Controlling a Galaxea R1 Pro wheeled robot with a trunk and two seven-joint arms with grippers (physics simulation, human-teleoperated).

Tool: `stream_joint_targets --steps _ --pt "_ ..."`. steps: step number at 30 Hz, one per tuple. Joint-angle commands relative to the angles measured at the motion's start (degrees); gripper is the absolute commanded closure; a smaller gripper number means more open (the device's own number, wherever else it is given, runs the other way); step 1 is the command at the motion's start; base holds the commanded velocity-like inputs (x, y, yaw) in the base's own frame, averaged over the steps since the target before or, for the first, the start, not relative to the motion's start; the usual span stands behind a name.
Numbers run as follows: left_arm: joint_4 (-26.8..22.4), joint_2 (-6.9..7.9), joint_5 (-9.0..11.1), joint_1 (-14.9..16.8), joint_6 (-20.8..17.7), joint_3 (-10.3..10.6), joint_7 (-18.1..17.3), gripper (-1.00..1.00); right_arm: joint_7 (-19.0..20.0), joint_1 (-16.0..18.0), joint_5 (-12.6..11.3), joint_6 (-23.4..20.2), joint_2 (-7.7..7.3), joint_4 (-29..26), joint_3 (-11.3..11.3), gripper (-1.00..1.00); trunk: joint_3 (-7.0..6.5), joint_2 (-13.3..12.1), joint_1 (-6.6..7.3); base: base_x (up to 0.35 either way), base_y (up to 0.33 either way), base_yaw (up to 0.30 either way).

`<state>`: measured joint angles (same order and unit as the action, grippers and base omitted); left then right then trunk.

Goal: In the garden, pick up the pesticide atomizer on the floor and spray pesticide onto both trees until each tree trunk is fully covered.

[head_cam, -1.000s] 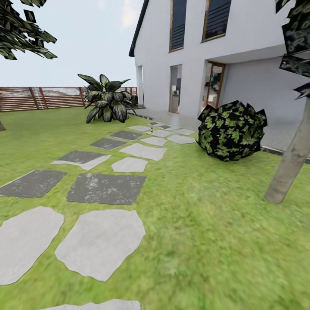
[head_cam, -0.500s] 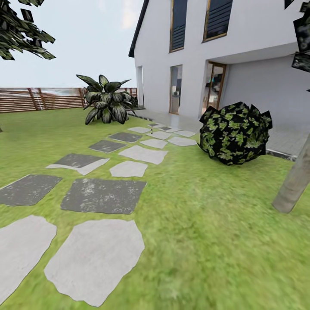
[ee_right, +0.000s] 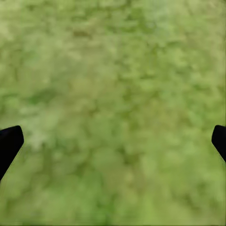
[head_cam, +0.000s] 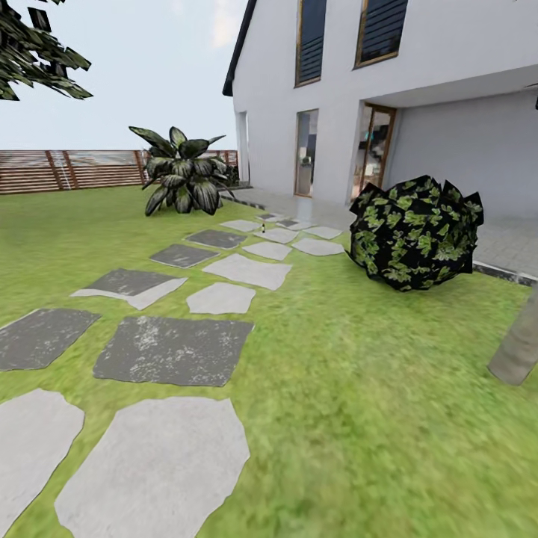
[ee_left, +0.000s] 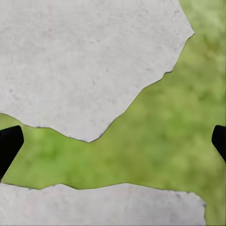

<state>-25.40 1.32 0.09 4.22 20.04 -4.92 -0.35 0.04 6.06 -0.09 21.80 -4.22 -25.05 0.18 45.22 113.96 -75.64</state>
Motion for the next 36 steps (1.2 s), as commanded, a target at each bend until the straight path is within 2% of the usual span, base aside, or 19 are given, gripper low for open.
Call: stream_joint_targets --steps 1,36 --pt "0.0 0.00 0.0 0.0 0.0 0.0 0.0 -1.00 0.0 0.0 0.0 0.0 0.00 0.0 0.0 -1.00 0.09 0.0 0.00 0.340 0.000 0.000" --pt "0.0 0.00 0.0 0.0 0.0 0.0 0.0 -1.00 0.0 0.0 0.0 0.0 0.00 0.0 0.0 -1.00 3.31 0.0 0.00 0.340 0.000 0.000"
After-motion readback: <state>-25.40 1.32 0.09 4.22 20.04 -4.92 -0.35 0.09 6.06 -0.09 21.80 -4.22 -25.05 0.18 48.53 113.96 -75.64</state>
